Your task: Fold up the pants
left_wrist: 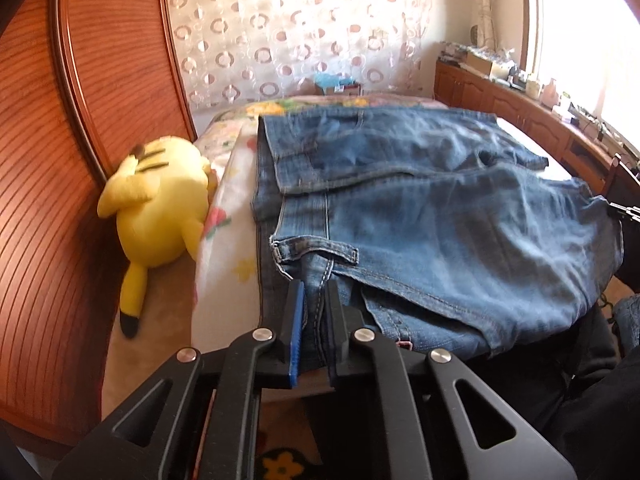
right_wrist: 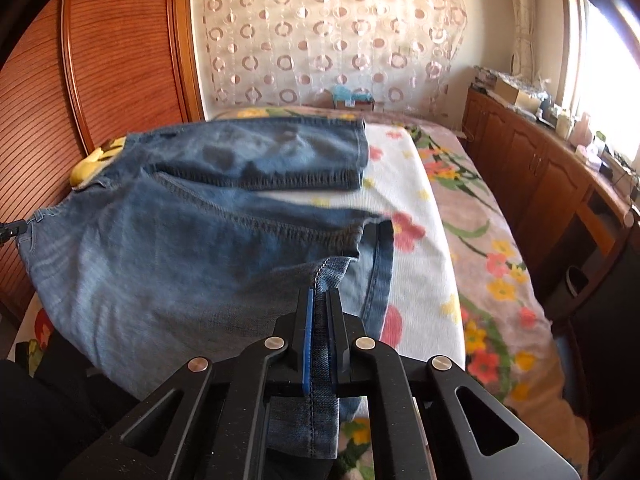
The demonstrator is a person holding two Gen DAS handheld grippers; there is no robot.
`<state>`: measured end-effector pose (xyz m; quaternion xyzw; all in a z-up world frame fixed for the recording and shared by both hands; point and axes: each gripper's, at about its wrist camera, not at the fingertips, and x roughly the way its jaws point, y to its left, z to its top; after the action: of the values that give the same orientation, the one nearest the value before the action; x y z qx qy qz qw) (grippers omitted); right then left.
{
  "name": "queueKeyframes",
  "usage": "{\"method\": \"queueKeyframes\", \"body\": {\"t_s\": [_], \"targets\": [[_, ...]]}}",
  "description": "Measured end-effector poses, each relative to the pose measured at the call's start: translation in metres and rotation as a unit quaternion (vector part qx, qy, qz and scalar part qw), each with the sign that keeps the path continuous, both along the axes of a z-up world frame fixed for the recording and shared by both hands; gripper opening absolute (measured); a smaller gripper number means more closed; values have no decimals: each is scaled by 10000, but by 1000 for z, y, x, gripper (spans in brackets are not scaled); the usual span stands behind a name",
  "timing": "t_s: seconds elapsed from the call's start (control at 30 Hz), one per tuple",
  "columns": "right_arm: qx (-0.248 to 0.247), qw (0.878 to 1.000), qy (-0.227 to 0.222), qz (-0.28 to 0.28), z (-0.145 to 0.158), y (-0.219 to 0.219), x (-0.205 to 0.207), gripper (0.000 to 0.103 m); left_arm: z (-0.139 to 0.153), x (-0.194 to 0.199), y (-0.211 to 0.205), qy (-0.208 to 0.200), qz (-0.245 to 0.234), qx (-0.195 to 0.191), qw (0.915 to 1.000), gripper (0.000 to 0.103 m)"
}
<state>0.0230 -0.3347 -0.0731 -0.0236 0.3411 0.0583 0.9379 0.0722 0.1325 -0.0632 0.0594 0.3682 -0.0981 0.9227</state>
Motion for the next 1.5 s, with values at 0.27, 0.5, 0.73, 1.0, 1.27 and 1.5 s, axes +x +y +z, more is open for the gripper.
{"method": "queueKeyframes", "body": {"t_s": [0.27, 0.5, 0.73, 1.0, 1.27, 1.5], "targets": [[-223, 9985, -479, 103, 34, 8, 13, 5, 31, 29, -13, -351, -135, 43, 9993, 10], [-474, 9952, -836, 188, 59, 17, 45, 5, 48, 65, -29, -569, -196, 112, 9981, 10], [-530, 9972, -469, 233, 29, 22, 99, 5, 35, 107, -46, -343, -195, -101, 9992, 10], [-363, 9986, 272, 284, -45, 25, 119, 5, 10, 103, -59, -90, -198, -145, 9997, 12], [38, 9999, -39, 120, -31, 14, 100, 19, 23, 86, -57, -294, -63, -68, 9995, 48], [243, 9996, -116, 82, -26, -3, 65, 37, 28, 78, -49, -283, -45, -62, 9996, 62]]}}
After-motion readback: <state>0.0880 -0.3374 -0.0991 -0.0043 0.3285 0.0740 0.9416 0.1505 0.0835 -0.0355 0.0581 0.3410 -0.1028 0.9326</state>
